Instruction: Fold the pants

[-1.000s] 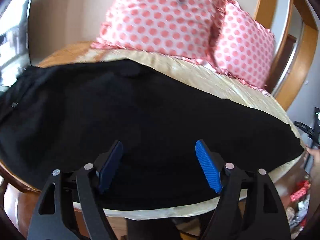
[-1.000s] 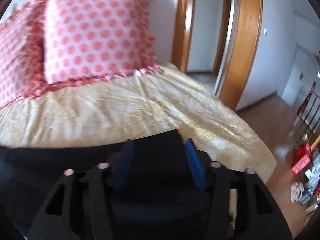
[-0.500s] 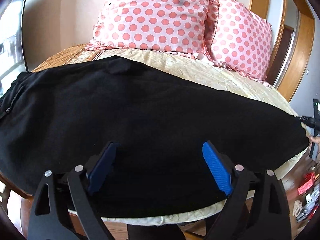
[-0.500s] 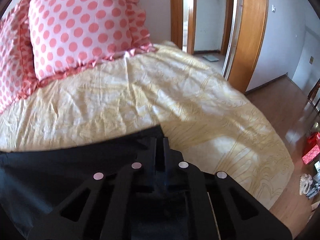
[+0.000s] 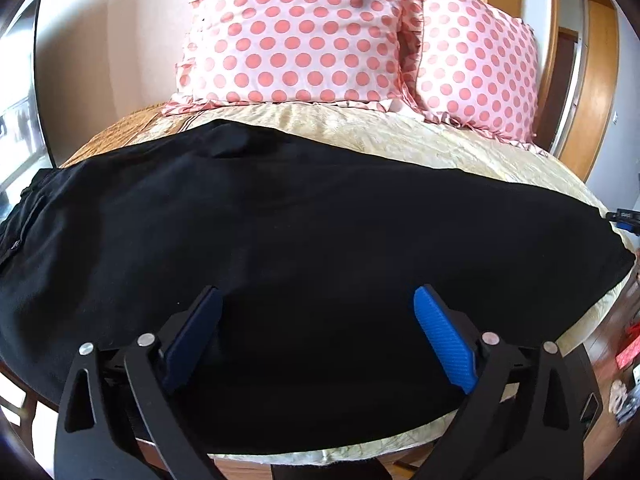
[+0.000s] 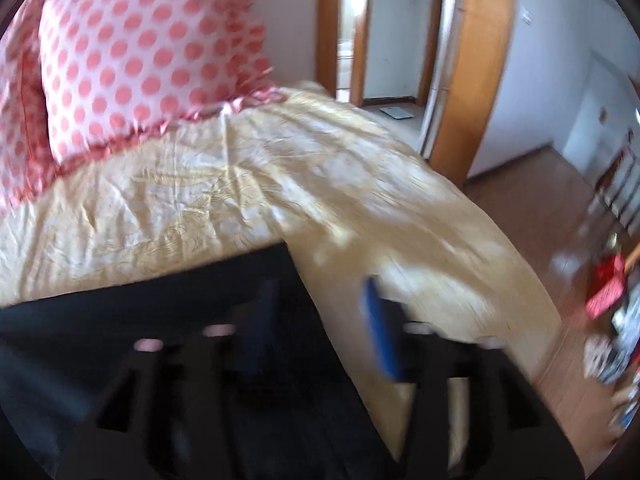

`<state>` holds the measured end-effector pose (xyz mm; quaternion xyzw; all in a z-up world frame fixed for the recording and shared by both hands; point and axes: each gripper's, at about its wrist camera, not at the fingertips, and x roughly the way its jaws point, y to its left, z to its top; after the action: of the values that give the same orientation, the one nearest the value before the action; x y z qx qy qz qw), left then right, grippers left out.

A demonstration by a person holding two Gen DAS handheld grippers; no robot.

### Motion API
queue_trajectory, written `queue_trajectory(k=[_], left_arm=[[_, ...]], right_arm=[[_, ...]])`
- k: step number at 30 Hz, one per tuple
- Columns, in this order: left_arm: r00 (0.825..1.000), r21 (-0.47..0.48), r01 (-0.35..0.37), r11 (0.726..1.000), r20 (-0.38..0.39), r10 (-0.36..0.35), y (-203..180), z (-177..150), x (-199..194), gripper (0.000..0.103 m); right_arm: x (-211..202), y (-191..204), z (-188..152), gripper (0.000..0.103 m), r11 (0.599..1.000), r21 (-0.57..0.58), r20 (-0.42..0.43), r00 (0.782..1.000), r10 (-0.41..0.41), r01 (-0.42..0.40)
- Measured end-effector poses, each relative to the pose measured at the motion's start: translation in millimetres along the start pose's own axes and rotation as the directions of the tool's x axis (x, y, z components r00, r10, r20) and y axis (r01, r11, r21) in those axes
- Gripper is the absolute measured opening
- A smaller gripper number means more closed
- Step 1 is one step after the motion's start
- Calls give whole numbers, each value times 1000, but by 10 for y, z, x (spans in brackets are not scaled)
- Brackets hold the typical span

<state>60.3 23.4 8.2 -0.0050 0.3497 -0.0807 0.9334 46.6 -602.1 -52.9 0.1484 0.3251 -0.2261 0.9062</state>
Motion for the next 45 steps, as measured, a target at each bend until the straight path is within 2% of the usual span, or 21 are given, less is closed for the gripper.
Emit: queue_trajectory(k=[6,10,15,22,26,31,35,38,40,43,45], left_arm=[[1000,32,7,999,10,-7,-15,-39,-3,100],[1000,48,12,999,14,-13,-15,-52,-1,100],[1000,51,20,998,20,-21,-15,-63,-7,101],[1000,63,21,998,19,-22,-30,-70,-3,101],[1000,63,20,998,20,-21,-31,-72,-3,101],[1000,66,10,998,18,-11,-37,-67,13,101],[1000,67,6,998,15,-7,-39,-71,18,101],[1000,64,3,998,13,-4,-45,-67,21,101],[1000,64,3,998,13,-3,-44,-65,23,101],[1000,63,4,998,12,-5,-42,-68,22,101],[1000,62,7,998,11,-8,-44,-67,25,101]], right_arm=[[-331,-339,-552,63,987,149,-31,998,-52,56],[-451,-423,-814,62,967,255,5,1000,18,-19],[-531,-280,-964,56,961,270,54,997,52,-64],[-558,-247,-1022,55,954,284,104,992,65,-93],[-560,-192,-1036,55,972,228,127,992,24,-52],[-589,-138,-1077,55,983,179,163,986,21,-51],[-625,-95,-1089,55,990,120,184,982,51,-74],[-619,85,-1072,54,996,33,178,981,73,-80],[-599,78,-1052,54,990,75,187,977,106,-121],[-581,-84,-1044,54,951,213,215,960,179,-225],[-574,-115,-1049,52,938,244,223,956,192,-245]])
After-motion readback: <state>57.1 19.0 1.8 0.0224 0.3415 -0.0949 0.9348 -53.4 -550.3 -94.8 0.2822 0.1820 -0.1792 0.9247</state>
